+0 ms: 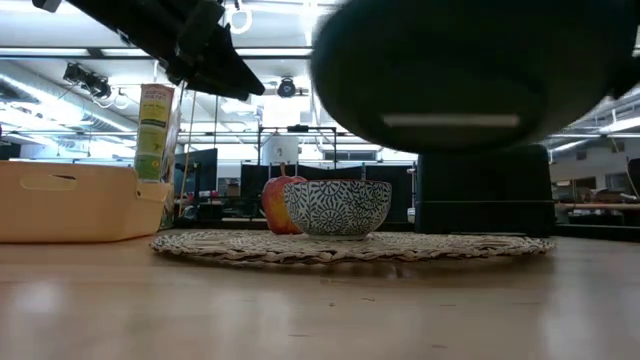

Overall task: Arrange a breakfast setting
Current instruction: Put the blue plate to the bottom of the red bowl on the brown table mat

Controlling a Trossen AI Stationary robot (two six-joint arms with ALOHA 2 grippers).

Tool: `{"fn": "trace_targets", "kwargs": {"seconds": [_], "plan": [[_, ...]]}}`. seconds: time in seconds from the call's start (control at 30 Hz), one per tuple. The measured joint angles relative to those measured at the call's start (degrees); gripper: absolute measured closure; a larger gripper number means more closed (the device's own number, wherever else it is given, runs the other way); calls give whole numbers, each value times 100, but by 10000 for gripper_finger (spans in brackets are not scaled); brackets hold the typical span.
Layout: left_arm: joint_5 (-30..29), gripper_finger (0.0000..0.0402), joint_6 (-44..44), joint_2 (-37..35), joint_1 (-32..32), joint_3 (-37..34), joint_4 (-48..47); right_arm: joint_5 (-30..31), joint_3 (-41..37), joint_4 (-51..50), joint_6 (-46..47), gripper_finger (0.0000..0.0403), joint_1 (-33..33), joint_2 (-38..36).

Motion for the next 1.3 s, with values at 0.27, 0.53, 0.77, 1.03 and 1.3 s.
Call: {"fn": "trace_targets", "kwargs": {"seconds": [0.27,0.53,0.77,1.03,1.3], "plan": [[2,83,-2,2,0,0,20,-443,310,1117,-1272,388,-659,609],[0,83,-1,2,0,0,61,-1052,1111,1369,-1941,388,-1181,1608],[-9,83,716,2,52,0,114,-1309,1725,1547,-2268,388,-1575,2436],[-24,83,1504,2,87,0,127,-1266,1899,1523,-2446,384,-2088,2894],[-15,83,655,2,90,0,255,-1753,1904,1553,-2261,377,-2355,2896]]}}
